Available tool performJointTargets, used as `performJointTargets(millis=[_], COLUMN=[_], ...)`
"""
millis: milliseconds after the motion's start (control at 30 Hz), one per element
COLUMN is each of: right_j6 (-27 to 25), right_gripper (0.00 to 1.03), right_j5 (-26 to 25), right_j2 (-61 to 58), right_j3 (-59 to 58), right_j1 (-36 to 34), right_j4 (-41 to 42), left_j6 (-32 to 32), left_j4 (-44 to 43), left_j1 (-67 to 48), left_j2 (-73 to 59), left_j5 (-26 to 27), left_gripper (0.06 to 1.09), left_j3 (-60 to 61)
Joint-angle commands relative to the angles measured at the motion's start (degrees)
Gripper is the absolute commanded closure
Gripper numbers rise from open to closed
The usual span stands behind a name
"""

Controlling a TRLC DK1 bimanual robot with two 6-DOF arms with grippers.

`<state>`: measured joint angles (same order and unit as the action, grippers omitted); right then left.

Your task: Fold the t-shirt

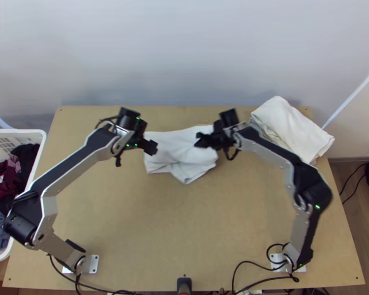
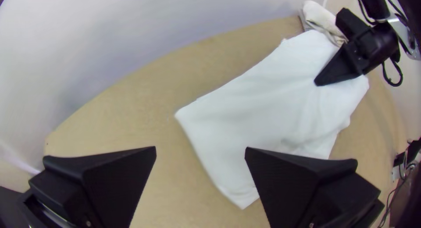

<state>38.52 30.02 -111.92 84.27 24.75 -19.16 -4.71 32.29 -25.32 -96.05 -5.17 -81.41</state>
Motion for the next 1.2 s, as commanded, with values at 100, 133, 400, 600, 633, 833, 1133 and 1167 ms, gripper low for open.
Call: performJointTargets(millis=[100, 133, 400, 600, 633, 833, 1133, 1167], right_j6=[0.1, 0.1, 2.6, 9.6, 10.7, 14.4, 16.1, 16.1], right_gripper=[1.00, 1.00, 1.00, 1.00, 1.00, 1.00, 1.00, 1.00], right_j5=[0.3, 0.4, 0.6, 0.3, 0.1, -0.9, -0.8, -0.7], right_j2=[10.8, 11.6, 16.2, 18.0, 18.0, 16.6, 13.2, 12.8], right_j3=[-1.0, -0.8, 3.9, 8.2, 9.2, 14.7, 18.3, 18.5], right_j1=[-4.5, -5.4, -14.2, -24.3, -25.9, -33.1, -37.8, -37.8], right_j4=[0.3, 0.3, 1.1, 6.3, 6.7, 6.9, 6.5, 6.5], left_j6=[0.7, 0.6, 0.7, 0.4, 0.4, 0.3, 0.5, 0.5], left_j4=[1.4, 1.4, 1.4, 1.4, 1.4, 1.3, 1.2, 1.2], left_j1=[2.6, 2.9, 3.1, 3.1, 3.1, 3.0, 2.6, 2.6], left_j2=[4.7, 5.1, 6.8, 7.6, 7.8, 7.9, 8.0, 8.1], left_j5=[0.9, 0.9, 0.9, 0.8, 0.9, 0.9, 0.8, 0.9], left_gripper=[0.10, 0.10, 0.10, 0.10, 0.10, 0.10, 0.10, 0.10], left_j3=[1.7, 2.0, 3.9, 4.2, 4.2, 4.2, 3.9, 3.9])
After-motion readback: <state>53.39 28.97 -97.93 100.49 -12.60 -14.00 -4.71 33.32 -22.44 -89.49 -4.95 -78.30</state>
